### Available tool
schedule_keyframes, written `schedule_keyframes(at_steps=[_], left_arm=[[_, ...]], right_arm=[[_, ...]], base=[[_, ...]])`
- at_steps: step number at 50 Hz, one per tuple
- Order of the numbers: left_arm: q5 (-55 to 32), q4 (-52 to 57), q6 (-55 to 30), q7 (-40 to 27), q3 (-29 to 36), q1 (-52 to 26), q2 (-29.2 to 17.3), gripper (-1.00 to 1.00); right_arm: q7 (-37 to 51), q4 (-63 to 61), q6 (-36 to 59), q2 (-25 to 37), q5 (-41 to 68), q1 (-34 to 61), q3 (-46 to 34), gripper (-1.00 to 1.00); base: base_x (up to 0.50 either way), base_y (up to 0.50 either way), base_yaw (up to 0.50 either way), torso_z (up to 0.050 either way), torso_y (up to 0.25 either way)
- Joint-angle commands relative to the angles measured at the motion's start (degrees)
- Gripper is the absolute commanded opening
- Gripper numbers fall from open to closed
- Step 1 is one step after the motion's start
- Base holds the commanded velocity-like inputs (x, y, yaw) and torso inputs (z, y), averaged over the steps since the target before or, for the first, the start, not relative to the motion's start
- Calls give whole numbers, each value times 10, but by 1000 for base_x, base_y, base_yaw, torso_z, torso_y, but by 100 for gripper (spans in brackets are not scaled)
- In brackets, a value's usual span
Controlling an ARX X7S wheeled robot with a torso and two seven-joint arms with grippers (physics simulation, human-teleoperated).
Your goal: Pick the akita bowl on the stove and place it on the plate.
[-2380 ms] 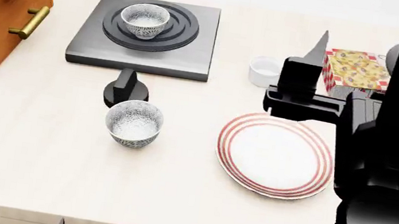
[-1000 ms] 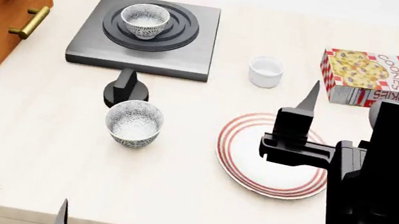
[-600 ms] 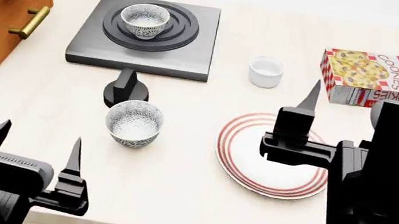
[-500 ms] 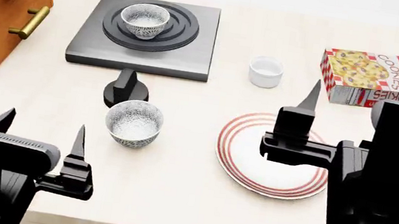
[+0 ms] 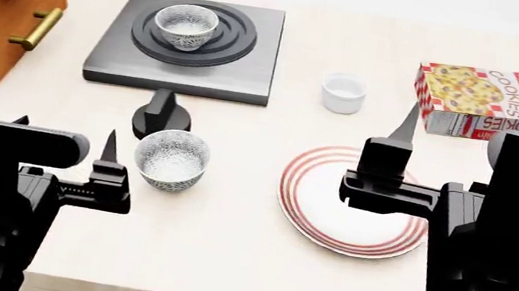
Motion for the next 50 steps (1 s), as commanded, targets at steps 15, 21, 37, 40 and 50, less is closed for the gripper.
schedule_keyframes(at_steps=[15,21,37,40,50], left_arm=[[-18,4,-6,-1,7,-8,-6,100],[-21,13,-11,-3,11,-5,-9,100],[-25,5,-3,-3,17,-8,-13,100],[-28,12,-10,-6,18,-10,-15,100],[-28,2,0,-6,22,-9,-16,100]], right_arm=[[9,2,2,4,7,-1,-1,100],[11,0,5,5,9,-1,-1,100],[15,1,4,7,15,0,-1,100],[14,1,2,8,16,0,-2,100],[17,0,0,9,20,-1,0,100]], base=[[0,-234,0,0,0],[0,-263,0,0,0],[0,-263,0,0,0],[0,-264,0,0,0],[0,-66,0,0,0]])
